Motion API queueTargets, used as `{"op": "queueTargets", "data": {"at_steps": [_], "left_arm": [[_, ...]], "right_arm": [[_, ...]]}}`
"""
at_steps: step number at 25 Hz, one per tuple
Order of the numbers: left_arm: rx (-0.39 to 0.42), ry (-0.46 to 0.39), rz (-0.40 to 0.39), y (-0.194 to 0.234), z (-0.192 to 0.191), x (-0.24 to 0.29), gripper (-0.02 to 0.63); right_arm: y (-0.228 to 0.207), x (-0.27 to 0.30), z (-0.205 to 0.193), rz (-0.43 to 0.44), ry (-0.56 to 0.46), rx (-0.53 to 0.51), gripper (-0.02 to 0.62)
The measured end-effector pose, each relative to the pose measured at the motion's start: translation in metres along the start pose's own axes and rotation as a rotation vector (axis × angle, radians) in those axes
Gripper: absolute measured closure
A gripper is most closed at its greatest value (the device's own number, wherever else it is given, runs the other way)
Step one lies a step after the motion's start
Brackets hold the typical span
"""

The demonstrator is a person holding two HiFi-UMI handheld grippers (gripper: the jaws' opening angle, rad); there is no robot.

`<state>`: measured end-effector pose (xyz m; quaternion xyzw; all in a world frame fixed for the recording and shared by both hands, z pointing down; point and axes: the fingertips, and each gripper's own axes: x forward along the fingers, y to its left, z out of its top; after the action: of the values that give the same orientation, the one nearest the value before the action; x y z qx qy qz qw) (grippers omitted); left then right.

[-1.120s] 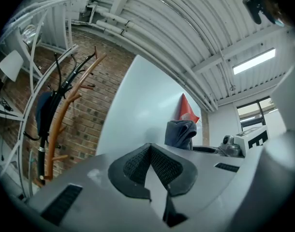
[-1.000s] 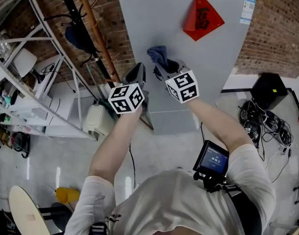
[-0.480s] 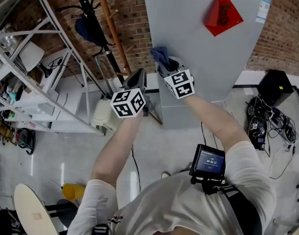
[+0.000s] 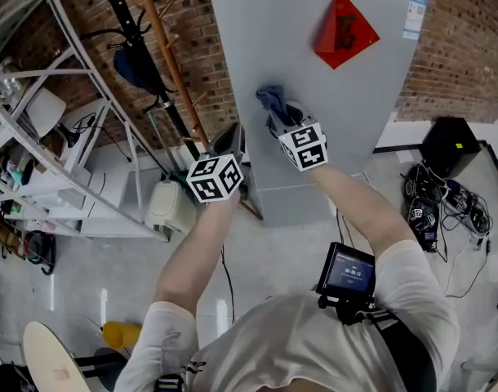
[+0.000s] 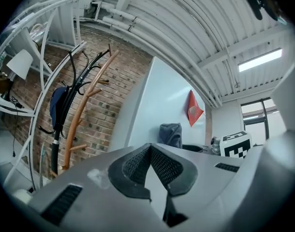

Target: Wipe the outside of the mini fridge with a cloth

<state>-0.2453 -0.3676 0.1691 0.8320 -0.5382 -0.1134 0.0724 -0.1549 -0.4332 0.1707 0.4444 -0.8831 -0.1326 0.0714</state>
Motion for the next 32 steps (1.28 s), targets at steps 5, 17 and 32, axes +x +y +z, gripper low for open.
{"op": "queueTargets", "data": {"at_steps": [5, 17, 32], "left_arm": [[-0.004, 0.009, -0.034, -0.036, -0.009, 0.028, 0.603], [0.000, 0.044, -0.123, -0.122, -0.036, 0.088, 0.603], [-0.003, 0.087, -0.205, -0.223, -0.079, 0.168, 0.603]], "right_arm": [[-0.047, -0.029, -0.008, -0.044, 0.001, 0.003, 0.511], [-0.152, -0.092, -0.041, -0.163, 0.025, 0.027, 0.511], [-0.311, -0.176, -0.098, -0.354, 0.084, 0.103, 0.511]]}}
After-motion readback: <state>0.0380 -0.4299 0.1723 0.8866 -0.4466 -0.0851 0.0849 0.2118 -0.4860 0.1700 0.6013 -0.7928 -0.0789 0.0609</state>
